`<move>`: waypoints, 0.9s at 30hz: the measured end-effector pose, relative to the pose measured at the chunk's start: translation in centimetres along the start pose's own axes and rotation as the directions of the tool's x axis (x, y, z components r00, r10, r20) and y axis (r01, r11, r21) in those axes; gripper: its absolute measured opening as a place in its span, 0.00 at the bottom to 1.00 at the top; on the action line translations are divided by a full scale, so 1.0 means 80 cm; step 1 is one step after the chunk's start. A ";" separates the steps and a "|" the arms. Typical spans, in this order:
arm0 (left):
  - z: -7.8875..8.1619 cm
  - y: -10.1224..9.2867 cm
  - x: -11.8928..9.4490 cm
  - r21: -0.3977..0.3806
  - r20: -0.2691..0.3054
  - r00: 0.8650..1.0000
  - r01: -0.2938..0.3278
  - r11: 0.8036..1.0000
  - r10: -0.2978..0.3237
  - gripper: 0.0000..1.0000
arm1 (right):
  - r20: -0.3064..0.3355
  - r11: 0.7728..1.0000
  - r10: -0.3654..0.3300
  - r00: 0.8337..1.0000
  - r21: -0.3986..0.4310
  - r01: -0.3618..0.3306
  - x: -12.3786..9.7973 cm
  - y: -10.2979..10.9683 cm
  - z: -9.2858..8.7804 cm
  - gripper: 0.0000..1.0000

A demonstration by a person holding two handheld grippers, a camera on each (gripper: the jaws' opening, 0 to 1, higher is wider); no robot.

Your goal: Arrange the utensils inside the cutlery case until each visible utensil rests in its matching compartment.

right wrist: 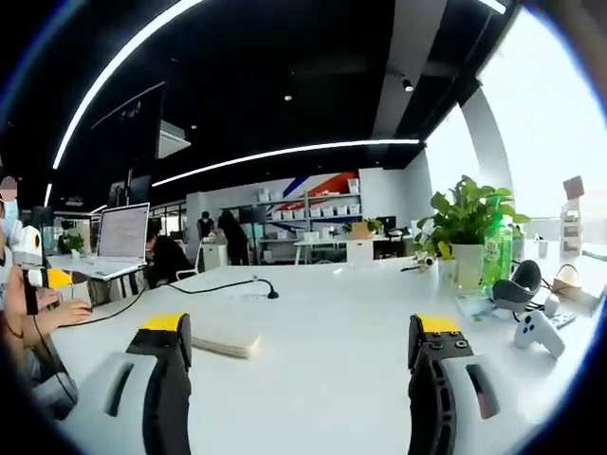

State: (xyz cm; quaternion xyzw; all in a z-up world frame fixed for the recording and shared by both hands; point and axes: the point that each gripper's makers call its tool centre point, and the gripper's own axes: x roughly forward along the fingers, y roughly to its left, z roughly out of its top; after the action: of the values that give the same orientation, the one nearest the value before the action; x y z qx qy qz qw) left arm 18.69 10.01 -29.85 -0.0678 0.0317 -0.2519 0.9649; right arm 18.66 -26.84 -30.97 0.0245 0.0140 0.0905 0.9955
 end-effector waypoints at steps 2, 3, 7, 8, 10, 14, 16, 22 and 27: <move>0.004 -0.002 -0.004 0.008 0.009 1.000 -0.001 1.000 0.001 1.00 | -0.016 0.999 0.031 0.999 0.010 -0.031 -0.002 0.008 -0.003 0.99; 0.007 -0.004 -0.007 0.011 0.013 1.000 -0.003 1.000 0.002 1.00 | -0.025 0.999 0.044 0.999 0.020 -0.044 -0.003 0.010 -0.004 0.99; 0.014 -0.011 -0.013 0.026 0.030 1.000 0.000 1.000 -0.001 1.00 | -0.038 0.999 0.049 0.998 0.019 -0.049 -0.011 0.014 -0.004 0.99; 0.015 -0.012 -0.014 0.029 0.031 1.000 0.000 1.000 -0.001 1.00 | -0.042 0.999 0.040 0.998 0.012 -0.040 -0.015 0.012 -0.003 0.99; 0.016 -0.014 -0.017 0.033 0.032 0.999 0.000 0.999 -0.001 1.00 | -0.047 0.999 0.034 0.998 0.006 -0.034 -0.020 0.010 -0.001 0.99; 0.018 -0.018 -0.022 0.044 0.036 0.999 -0.001 0.999 -0.001 1.00 | -0.019 0.999 -0.005 1.000 0.037 0.006 -0.033 -0.004 0.008 0.99; 0.019 -0.018 -0.023 0.048 0.039 0.999 -0.003 0.999 0.002 1.00 | -0.014 0.998 -0.031 0.999 0.045 0.032 -0.037 -0.011 0.010 0.99; 0.018 -0.025 -0.020 0.078 0.038 0.999 0.006 0.997 -0.009 1.00 | -0.021 0.997 -0.045 0.999 0.056 0.046 -0.036 -0.020 0.009 0.99; 0.009 -0.039 -0.010 0.138 0.014 0.999 0.031 0.990 -0.033 1.00 | -0.066 0.998 -0.046 0.997 0.050 0.049 -0.029 -0.025 -0.004 0.96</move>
State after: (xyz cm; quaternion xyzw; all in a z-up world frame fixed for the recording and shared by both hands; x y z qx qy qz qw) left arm 16.56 7.79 -28.69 -0.0037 0.0052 -0.2684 0.9633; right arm 16.72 -29.19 -31.35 0.0470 0.0491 0.0671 0.9954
